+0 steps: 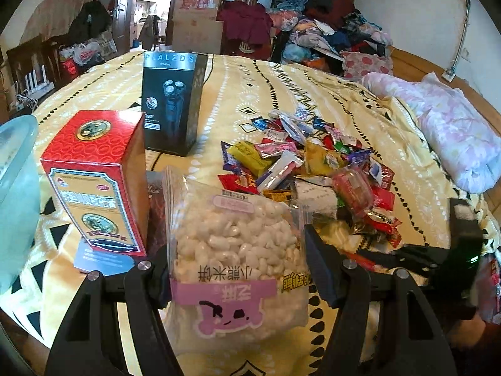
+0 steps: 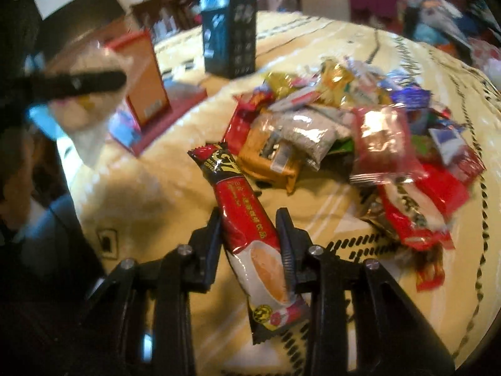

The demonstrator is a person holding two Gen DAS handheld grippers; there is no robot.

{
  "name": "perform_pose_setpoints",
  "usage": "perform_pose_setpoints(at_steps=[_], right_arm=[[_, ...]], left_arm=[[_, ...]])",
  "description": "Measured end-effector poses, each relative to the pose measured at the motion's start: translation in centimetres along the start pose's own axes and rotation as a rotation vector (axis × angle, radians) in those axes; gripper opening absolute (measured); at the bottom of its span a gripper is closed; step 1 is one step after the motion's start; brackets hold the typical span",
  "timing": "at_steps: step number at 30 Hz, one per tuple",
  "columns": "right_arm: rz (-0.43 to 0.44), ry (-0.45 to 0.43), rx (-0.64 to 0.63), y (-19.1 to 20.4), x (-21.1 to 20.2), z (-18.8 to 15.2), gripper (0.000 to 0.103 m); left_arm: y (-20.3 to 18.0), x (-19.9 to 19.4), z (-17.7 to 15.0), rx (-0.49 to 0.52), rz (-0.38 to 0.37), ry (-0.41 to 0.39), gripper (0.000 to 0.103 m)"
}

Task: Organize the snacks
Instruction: 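Carry both snacks over the clear glass bowl and open both tools to drop them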

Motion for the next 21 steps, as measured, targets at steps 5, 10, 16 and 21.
perform_pose_setpoints(at_steps=[5, 10, 16, 21], right_arm=[[-0.037, -0.051, 0.069, -0.1, -1.2, 1.4, 0.034], [-0.071, -0.07, 0.063, 0.3, -2.0, 2.7, 0.034], [-0.094, -0.085, 0.071, 0.7, -2.5, 3.1, 0.034], [-0.112, -0.095, 0.058, 1.3, -3.0, 3.8, 0.034]], left_arm=[[0.1, -0.3, -0.1, 0.03, 0.027, -0.004, 0.07], [0.6, -0.8, -0.1, 0.029, 0.029, -0.007, 0.07], [1.2, -1.5, -0.1, 0.02, 0.025, -0.015, 0.069], [1.6, -2.0, -0.1, 0.009, 0.017, -0.023, 0.069]])
Point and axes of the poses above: each gripper's, at about its wrist camera, not at the fingertips, and x roughly the way its jaws point, y to its left, z to its top, the point moved 2 cm from there along x, roughly the way its jaws point, and after that the axes turned 7 degrees about -y, right-handed, at the moved point
